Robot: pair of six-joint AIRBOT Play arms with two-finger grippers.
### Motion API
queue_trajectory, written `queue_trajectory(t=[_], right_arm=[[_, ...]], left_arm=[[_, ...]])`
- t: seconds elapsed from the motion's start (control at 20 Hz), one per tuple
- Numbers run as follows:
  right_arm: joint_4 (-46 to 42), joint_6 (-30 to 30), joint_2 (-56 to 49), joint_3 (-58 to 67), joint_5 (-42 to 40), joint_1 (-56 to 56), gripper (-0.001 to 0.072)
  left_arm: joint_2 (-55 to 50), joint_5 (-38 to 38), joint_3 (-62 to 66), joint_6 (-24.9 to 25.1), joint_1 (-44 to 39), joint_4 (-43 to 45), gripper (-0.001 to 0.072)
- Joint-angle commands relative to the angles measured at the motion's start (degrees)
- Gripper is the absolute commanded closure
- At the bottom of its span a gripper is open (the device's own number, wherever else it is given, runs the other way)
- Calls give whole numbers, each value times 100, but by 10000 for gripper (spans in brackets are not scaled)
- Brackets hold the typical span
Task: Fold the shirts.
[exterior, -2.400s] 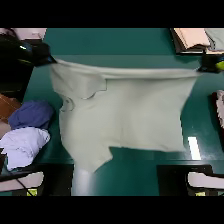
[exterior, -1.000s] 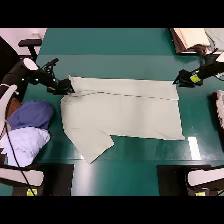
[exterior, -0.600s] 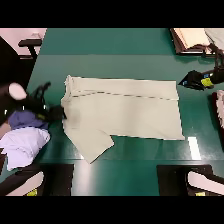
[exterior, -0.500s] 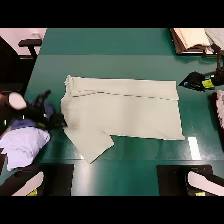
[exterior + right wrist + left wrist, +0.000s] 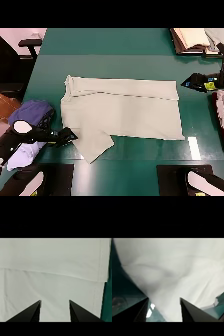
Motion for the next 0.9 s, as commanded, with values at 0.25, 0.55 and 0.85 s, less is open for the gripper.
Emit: queue_trajectory(t=[0.25,0.55,0.85], right_arm=[[-162,2,15,-11,319,-17,301],[-1300,157,374,-1335,933,-538,301],[-555,155,339,-3226,1008,-2162,187]], left_arm=[[24,352,-48,269,0,-378,679],[31,-337,748,356,0,81,681],[31,-348,922,365,0,109,680]])
